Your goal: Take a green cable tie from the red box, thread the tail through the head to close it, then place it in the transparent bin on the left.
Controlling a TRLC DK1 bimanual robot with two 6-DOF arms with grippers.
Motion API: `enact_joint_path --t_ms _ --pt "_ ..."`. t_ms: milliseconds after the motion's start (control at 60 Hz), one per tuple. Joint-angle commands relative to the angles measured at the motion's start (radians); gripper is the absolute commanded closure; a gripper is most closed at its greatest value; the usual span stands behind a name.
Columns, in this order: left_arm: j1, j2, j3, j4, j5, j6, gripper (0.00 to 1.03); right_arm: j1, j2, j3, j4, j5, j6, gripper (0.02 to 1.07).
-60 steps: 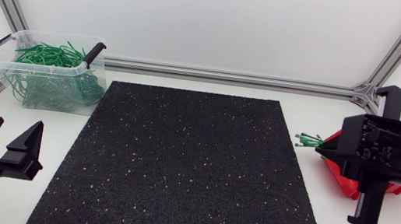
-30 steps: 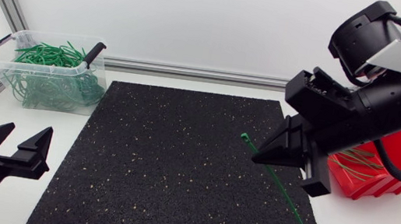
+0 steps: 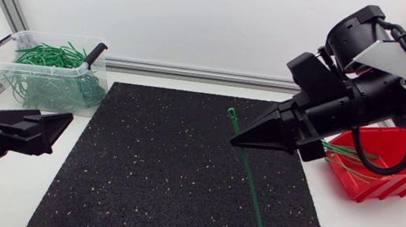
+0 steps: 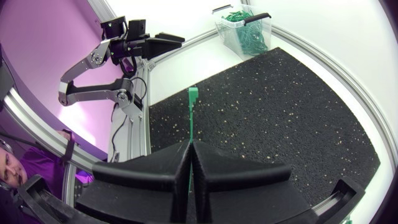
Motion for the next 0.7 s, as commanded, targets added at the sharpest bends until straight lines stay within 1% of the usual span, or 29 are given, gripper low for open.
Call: enact_joint_path --t_ms 0,50,117,183,250,283,350,417,450,517,617,683 --pt "-0.011 0.073 0.116 -0.052 0.064 -0.04 0.05 -0.002 0.04 0.002 0.02 -0.05 0.049 1.01" --pt "-0.01 0.105 0.152 -0.078 0.093 -0.04 0.05 -0.005 0.045 0.007 0.034 -0.086 0.063 1.01" --pt "-0.01 0.16 0.211 -0.109 0.154 -0.04 0.05 -0.003 0.045 -0.003 0.098 -0.112 0.115 1.01" --pt "-0.013 0.223 0.278 -0.173 0.176 -0.038 0.05 -0.002 0.042 -0.015 0.163 -0.125 0.166 1.01" --pt "-0.023 0.27 0.335 -0.224 0.222 -0.034 0.05 0.007 0.045 -0.022 0.192 -0.127 0.193 1.01" --pt "-0.026 0.283 0.361 -0.25 0.228 -0.032 0.05 0.012 0.043 -0.032 0.207 -0.13 0.213 1.01" --pt "-0.037 0.321 0.428 -0.328 0.229 0.017 0.04 0.026 0.04 -0.045 0.258 -0.139 0.265 1.01" --pt "-0.06 0.355 0.479 -0.37 0.238 0.103 0.04 0.038 0.036 -0.053 0.293 -0.142 0.299 1.01" --pt "-0.066 0.366 0.491 -0.374 0.243 0.117 0.04 0.044 0.034 -0.056 0.311 -0.142 0.319 1.01" --pt "-0.071 0.39 0.51 -0.361 0.246 0.103 0.04 0.06 0.028 -0.065 0.354 -0.144 0.354 1.01" --pt "-0.083 0.447 0.534 -0.35 0.341 0.078 0.04 0.078 0.019 -0.091 0.445 -0.144 0.428 1.01" --pt "-0.083 0.45 0.524 -0.287 0.392 0.06 0.04 0.083 0.017 -0.114 0.511 -0.144 0.482 1.01"
